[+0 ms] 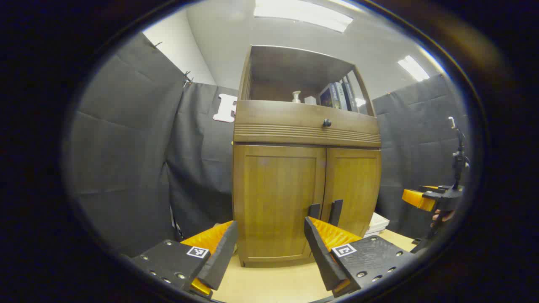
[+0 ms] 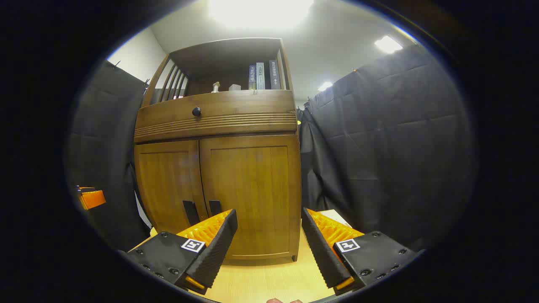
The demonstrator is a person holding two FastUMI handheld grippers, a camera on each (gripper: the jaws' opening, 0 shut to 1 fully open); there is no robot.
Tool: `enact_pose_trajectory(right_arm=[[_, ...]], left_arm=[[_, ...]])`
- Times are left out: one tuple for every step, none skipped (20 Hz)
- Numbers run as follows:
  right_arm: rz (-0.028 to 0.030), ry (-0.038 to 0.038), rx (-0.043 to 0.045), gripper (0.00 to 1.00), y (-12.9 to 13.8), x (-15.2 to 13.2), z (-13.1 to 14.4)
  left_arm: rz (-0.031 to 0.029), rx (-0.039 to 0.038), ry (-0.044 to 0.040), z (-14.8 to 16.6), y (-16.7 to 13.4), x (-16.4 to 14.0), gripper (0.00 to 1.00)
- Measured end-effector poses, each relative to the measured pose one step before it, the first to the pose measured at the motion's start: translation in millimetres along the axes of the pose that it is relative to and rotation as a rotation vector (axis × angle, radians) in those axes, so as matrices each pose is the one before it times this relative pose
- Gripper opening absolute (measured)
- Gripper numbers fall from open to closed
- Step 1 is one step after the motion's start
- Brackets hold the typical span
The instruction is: Open the right door of the double-door shoe cabinet with the right hand, and open the left door with the left hand.
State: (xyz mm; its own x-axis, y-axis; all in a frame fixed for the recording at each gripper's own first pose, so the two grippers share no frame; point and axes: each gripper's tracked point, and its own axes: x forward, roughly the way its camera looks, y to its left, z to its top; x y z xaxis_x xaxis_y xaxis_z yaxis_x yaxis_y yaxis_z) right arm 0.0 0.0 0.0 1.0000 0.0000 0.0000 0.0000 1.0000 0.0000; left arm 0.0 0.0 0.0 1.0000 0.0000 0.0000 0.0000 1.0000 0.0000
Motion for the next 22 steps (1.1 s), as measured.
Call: enact_pose_trajectory(right_arm=[[-0.00042, 0.00244, 0.0058, 0.96, 1.0, -2.8, -1.55], [0.00019, 0.00249, 0.00779, 0.96, 0.42, -1.49, -0.66], [-0.00141, 0.00365, 0.00598, 0.97, 0.01, -1.62, -1.37], [-0.00303, 0.0037, 0.0033, 0.96, -0.65, -1.01, -0.71], [-0.00079, 0.0001, 0.00118, 0.96, 0.21, -1.77, -1.06], [-0.00291, -0.00063, -0.00079, 0.96, 0.13, -0.38, 0.84], [-0.00222, 0.00188, 0.00014, 0.96, -0.47, 0.48, -0.87], [0.00207, 0.00257, 0.00273, 0.96, 1.31, 1.01, 0.61], [0.00221, 0.00155, 0.00417, 0.96, 1.67, 1.15, -0.82], [0.00219, 0.00215, 0.00533, 0.95, 1.57, 1.78, 0.19], [0.00368, 0.00197, 0.00527, 0.95, 2.32, 0.83, -0.34], [0.00574, 0.00244, 0.0025, 0.95, 2.1, 1.76, 0.36], [0.00528, 0.00371, -0.00061, 0.95, 1.5, 0.87, -1.43], [0.00609, 0.00446, -0.00152, 0.95, 1.65, 1.41, 0.54], [0.00634, 0.00099, -0.00329, 0.95, 1.65, 0.41, -0.1], [0.00306, -0.00189, -0.00597, 0.95, 0.63, 0.27, 1.78], [0.00137, -0.00141, -0.0075, 0.95, -0.11, 1.26, 0.45], [0.00262, 0.00157, -0.00423, 0.95, 0.06, 1.48, 0.55], [0.00464, 0.00352, -0.00044, 0.95, 0.52, 1.29, -1.03], [0.00403, 0.00504, 0.00134, 0.95, 0.54, 1.65, -0.19], [0.00362, 0.00484, 0.00093, 0.95, 0.85, 1.23, -0.39], [0.00652, 0.00128, 0.00082, 0.95, 1.16, 2.02, 1.33]], left_arm=[[-0.0044, 0.00257, -0.00048, -1.71, -1.45, -1.28, 0.88], [-0.00267, 0.00062, 0.0, -3.77, -1.94, -1.19, 0.88], [-0.00467, -0.00384, 0.00158, -3.09, -1.61, -1.02, 0.88], [-0.00346, -0.00646, 0.00604, -3.18, 0.76, -0.84, 0.89], [-0.00283, -0.0075, 0.00801, -1.9, 0.03, -0.4, 0.89], [-0.00099, -0.00248, 0.00555, -2.6, 0.84, 0.72, 0.9], [0.00219, 0.00107, 0.0051, -1.55, 0.46, 0.47, 0.91], [0.0019, 0.00224, 0.00263, 0.34, -1.32, 0.21, 0.92], [-0.00113, 0.00144, 0.0001, 1.08, -0.51, -0.25, 0.92], [-0.0026, 0.00068, -0.00339, -1.68, -0.54, -3.26, 0.92], [0.00078, -0.00147, -0.00409, -0.3, 0.85, -0.35, 0.92], [0.00107, -0.00372, -0.00308, -0.52, 0.83, -0.22, 0.92], [0.00708, -0.00555, 0.00198, 0.76, 1.5, -0.25, 0.92], [0.00485, -0.00488, 0.00461, -1.39, 0.49, -0.08, 0.92], [0.0028, -0.00514, 0.00643, -0.5, 0.48, 1.03, 0.9], [0.00289, -0.00453, 0.00358, -2.24, 1.57, 0.22, 0.92], [0.00182, -0.00422, 0.00056, -0.5, 1.08, 0.57, 0.92], [0.00116, -0.00198, 0.00306, -1.46, 0.52, 0.2, 0.92], [0.00438, 0.00158, 0.00495, -1.29, 1.45, 0.31, 0.9], [0.00949, 0.00427, 0.00467, -1.11, 1.13, -0.61, 0.92], [0.01065, 0.00318, 0.00291, -0.71, 0.95, 1.15, 0.92], [0.00612, -0.00072, 0.00449, -1.4, 0.05, 0.34, 0.92]])
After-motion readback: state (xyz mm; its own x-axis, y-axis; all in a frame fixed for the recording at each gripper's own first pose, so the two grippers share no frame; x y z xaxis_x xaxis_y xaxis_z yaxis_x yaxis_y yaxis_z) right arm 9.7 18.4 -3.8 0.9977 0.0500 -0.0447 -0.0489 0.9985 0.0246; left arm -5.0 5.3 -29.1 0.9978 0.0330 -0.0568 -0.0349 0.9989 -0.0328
